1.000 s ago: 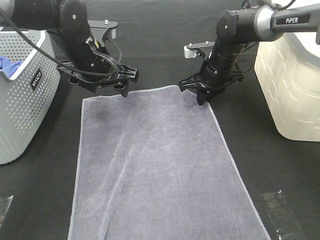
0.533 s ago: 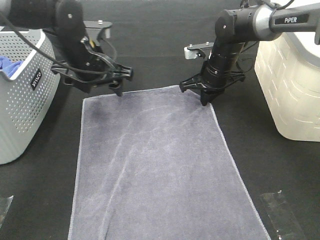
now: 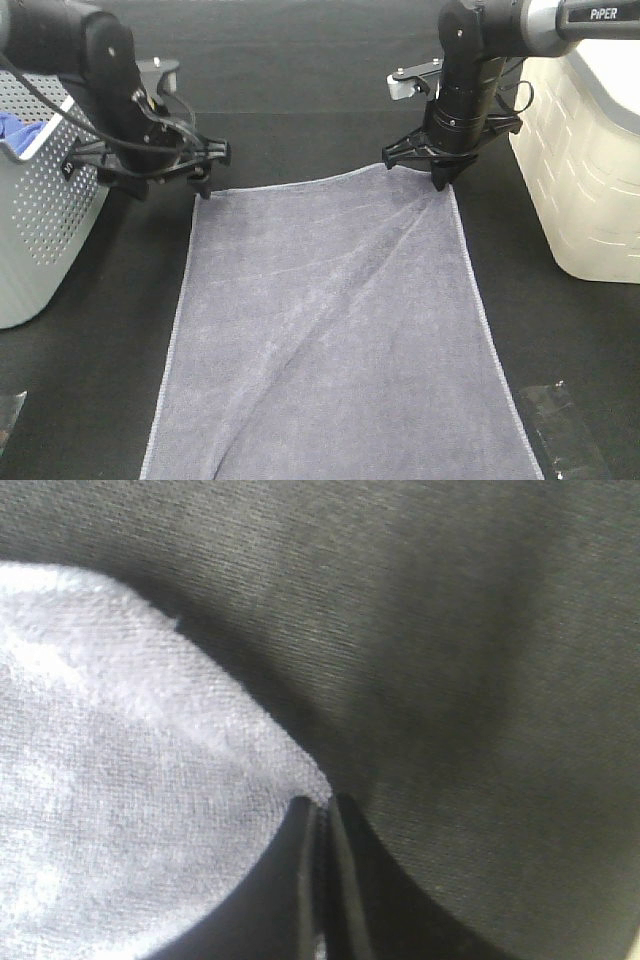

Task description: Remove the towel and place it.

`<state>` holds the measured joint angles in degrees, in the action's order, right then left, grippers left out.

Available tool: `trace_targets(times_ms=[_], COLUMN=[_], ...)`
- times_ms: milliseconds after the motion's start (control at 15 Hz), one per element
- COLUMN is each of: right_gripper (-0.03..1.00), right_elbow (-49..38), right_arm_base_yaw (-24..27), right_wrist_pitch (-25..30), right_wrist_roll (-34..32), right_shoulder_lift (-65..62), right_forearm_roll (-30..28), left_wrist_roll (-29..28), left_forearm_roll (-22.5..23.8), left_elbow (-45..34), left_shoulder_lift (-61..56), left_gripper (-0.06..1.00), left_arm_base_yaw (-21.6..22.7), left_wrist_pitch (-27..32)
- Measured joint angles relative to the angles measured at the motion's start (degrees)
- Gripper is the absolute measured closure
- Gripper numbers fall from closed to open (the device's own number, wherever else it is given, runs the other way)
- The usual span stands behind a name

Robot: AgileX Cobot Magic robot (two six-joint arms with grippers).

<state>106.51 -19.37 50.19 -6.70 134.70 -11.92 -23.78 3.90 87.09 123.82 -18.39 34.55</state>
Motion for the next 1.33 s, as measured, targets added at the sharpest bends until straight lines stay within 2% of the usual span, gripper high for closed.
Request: trace_targets(times_ms=[400, 600, 800, 1000, 1067, 1267, 1333], right_gripper=[0.97, 0.97, 0.97, 0.97, 0.97, 0.97, 0.97], right_elbow=[0.00, 0.00, 0.00, 0.00, 0.00, 0.00, 0.00], right_arm_base_yaw=[0.06, 0.06, 0.06, 0.06, 0.06, 0.06, 0.06], right_wrist_pitch=[0.00, -0.69, -1.15, -1.26, -1.26, -1.38, -1.66], right_wrist_roll=[-0.06, -0.06, -0.06, -0.06, -0.06, -0.06, -0.06], right_shoulder_lift=[0.00, 0.00, 0.00, 0.00, 0.00, 0.00, 0.00], right_forearm_roll=[-0.17, -0.17, -0.17, -0.17, -0.17, -0.17, -0.17], left_wrist_roll=[-0.23, -0.23, -0.23, -0.23, -0.23, 1.26, 2.29], left_forearm_roll=[-2.46, -2.81, -2.98, -3.21, -3.15, -1.83, -1.83], left_elbow=[5.39, 8.25, 11.40, 13.64, 13.92, 13.98, 13.98], left_shoulder_lift=[6.02, 8.88, 11.17, 12.78, 12.89, 12.95, 12.95], left_gripper=[0.32, 0.35, 0.49, 0.54, 0.59, 0.89, 0.94], left_arm_base_yaw=[0.00, 0.00, 0.00, 0.00, 0.00, 0.52, 0.52], left_wrist_pitch=[-1.38, 0.40, 0.29, 1.83, 2.46, 2.98, 2.98])
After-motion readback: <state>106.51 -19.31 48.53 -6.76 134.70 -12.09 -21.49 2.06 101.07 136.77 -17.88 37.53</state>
